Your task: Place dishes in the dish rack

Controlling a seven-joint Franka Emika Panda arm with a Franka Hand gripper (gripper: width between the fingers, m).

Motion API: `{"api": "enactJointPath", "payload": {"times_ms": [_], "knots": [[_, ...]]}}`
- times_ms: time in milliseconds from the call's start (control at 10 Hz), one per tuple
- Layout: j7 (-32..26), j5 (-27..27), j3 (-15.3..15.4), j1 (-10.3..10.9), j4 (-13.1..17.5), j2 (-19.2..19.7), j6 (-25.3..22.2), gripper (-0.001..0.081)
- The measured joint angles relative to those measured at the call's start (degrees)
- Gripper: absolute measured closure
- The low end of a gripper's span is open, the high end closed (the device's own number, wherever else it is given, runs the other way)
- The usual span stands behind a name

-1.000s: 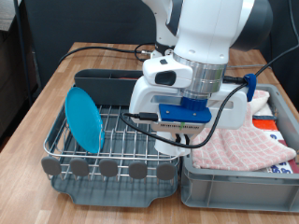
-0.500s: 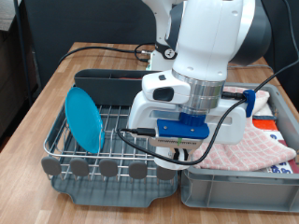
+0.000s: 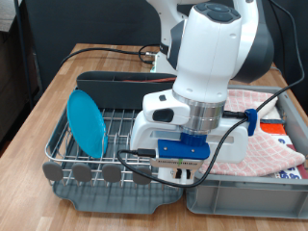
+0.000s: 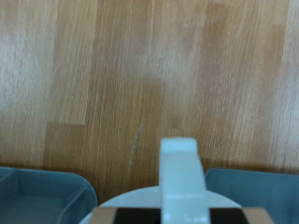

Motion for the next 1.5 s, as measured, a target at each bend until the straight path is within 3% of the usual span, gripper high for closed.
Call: {"api": "enactJointPath", "payload": {"times_ms": [600,700,800,900,1000,1200,1500], "knots": [[-1.56,0.34,0.71,-1.66,3.89,2.94,-2.97,0.0726],[-1.56,0.38,0.72,-1.79,3.94,3.18,-2.92,0.0567],[-1.56,0.40,0.75,-1.93,4.07,3.46,-2.88,0.0567],[-1.66,0.40,0.78,-2.03,4.18,3.72,-2.75,0.0393],[-2.59,0.41,1.06,-2.25,4.48,3.82,-2.86,0.0393],[-5.01,0.39,1.33,-2.53,6.80,3.84,-6.04,0.0078],[-6.26,0.73,1.46,-2.61,12.38,3.77,-13.92,0.0022]]}}
